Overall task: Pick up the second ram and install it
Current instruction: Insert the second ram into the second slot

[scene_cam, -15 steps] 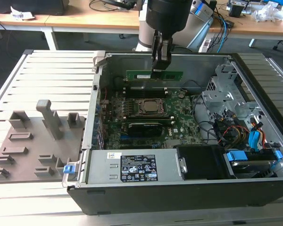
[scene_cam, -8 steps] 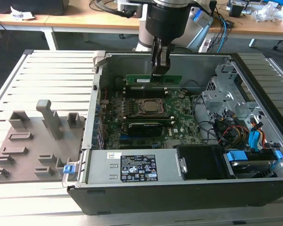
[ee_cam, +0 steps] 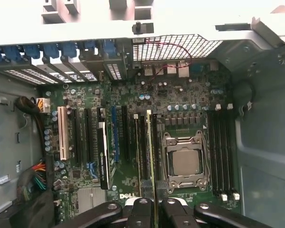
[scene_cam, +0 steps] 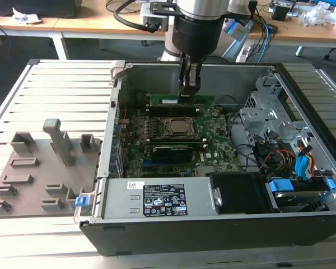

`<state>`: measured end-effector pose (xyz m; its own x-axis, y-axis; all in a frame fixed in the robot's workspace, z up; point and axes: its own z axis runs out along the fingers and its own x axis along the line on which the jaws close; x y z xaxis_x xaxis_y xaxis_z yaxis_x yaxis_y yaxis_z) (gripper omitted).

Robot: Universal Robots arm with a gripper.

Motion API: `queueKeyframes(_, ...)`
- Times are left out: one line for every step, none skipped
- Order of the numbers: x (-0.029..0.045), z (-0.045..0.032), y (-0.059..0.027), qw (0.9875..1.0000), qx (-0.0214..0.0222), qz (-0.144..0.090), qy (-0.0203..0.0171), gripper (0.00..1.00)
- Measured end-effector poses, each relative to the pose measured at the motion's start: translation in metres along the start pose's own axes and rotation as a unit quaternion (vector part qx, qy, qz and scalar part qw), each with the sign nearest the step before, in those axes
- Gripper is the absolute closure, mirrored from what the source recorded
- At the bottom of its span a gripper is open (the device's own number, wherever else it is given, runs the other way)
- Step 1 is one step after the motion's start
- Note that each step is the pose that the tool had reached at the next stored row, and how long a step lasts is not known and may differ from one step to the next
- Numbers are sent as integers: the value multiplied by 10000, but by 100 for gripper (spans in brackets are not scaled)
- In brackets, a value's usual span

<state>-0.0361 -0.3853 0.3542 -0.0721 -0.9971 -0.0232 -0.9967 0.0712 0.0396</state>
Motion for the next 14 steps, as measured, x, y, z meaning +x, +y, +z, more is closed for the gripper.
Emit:
queueKeyframes(1,17,-1,10000,0,0,0,86)
queueKeyframes(1,25,-1,10000,0,0,0,86)
queueKeyframes(1,35,-1,10000,0,0,0,86)
queueKeyframes(1,43,-2,10000,0,0,0,86)
queueKeyframes(1,56,-2,10000,0,0,0,86)
queueKeyframes(2,70,-3,10000,0,0,0,86)
queueKeyframes(2,80,-3,10000,0,0,0,86)
queueKeyframes(2,91,-4,10000,0,0,0,86)
queueKeyframes(2,101,-4,10000,0,0,0,86)
queueKeyframes(3,122,-5,10000,0,0,0,86)
queueKeyframes(3,136,-5,10000,0,0,0,86)
queueKeyframes(3,145,-6,10000,0,0,0,86)
queueKeyframes(4,152,-6,10000,0,0,0,86)
queueKeyframes(4,162,-6,10000,0,0,0,86)
